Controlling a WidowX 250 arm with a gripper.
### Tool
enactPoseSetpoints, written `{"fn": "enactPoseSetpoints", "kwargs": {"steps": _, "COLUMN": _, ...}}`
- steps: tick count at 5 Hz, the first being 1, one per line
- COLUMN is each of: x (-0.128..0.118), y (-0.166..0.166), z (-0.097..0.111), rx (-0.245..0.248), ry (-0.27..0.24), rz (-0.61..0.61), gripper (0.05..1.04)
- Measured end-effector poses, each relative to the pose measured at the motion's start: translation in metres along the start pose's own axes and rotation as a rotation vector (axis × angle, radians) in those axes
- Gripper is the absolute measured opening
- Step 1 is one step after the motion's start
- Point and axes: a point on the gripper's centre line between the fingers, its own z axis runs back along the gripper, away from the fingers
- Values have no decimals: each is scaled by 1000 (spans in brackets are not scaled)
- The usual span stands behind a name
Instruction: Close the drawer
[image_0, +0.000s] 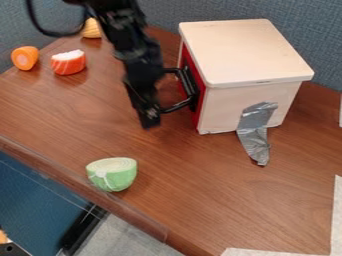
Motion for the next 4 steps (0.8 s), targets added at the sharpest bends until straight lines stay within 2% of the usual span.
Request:
{"fn": "enactPoseSetpoints", "kwargs": {"steps": 1, "x": -36, "y": 29, "z": 23, "rx": 62, "ry": 24, "rz": 83, "gripper": 1000}}
{"fn": "enactPoseSetpoints", "kwargs": {"steps": 2, "x": -68, "y": 39, "z": 36, "rx": 91, "ry": 101, "rz": 90, "gripper": 999}}
{"fn": "enactPoseSetpoints", "kwargs": {"steps": 3, "x": -104, "y": 39, "z": 56, "rx": 81, "ry": 131, "rz": 107, "gripper": 999}}
{"fn": "enactPoseSetpoints", "kwargs": {"steps": 4, "x": -120, "y": 31, "z": 81, "rx": 62, "ry": 134, "rz": 93, "gripper": 999}}
